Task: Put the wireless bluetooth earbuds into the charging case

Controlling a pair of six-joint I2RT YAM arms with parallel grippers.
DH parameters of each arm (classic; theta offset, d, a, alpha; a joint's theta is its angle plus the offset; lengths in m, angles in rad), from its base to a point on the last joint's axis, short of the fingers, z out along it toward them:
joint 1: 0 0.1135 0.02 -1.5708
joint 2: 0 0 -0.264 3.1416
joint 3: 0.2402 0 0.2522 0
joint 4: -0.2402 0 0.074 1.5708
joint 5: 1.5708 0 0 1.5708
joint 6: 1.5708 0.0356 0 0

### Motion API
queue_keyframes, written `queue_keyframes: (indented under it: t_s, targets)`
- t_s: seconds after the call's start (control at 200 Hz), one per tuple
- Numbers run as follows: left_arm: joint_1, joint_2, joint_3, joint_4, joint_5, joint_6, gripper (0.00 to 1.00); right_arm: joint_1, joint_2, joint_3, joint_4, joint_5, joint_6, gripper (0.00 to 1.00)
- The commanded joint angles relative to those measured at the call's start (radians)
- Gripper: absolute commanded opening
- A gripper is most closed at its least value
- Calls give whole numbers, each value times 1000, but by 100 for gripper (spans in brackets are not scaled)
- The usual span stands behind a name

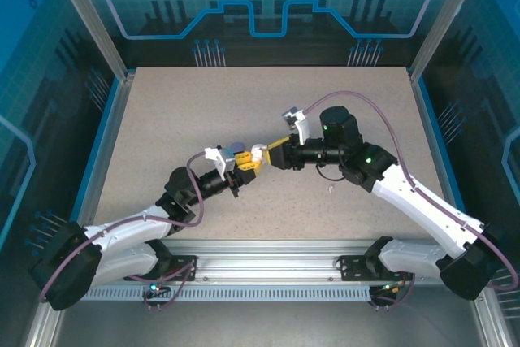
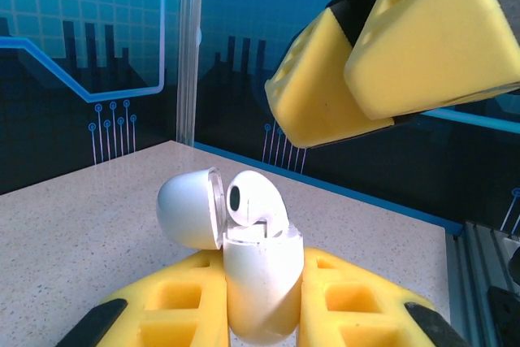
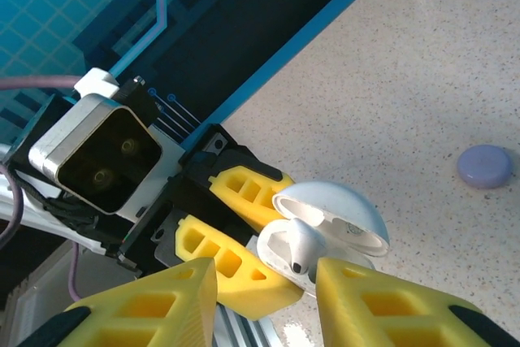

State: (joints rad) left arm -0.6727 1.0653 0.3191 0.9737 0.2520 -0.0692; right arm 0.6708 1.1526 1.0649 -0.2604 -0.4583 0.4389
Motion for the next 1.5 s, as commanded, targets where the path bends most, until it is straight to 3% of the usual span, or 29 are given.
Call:
queue_keyframes:
  t_s: [0.0,0.7,1.186,1.496]
  targets:
    - [-3,1,33,19,9,27,19,-8,27,45,29,-45,33,36]
    - [-4,-5,41,3,15,26,19,1,96,56,67,-126,61,34]
    - [-3,-22,38,-12,18,32,19,-17,69,70,15,-62,50,32]
    - [-3,-30,39,-27,18,41,19,-7,92,78,-9,-113,46,30]
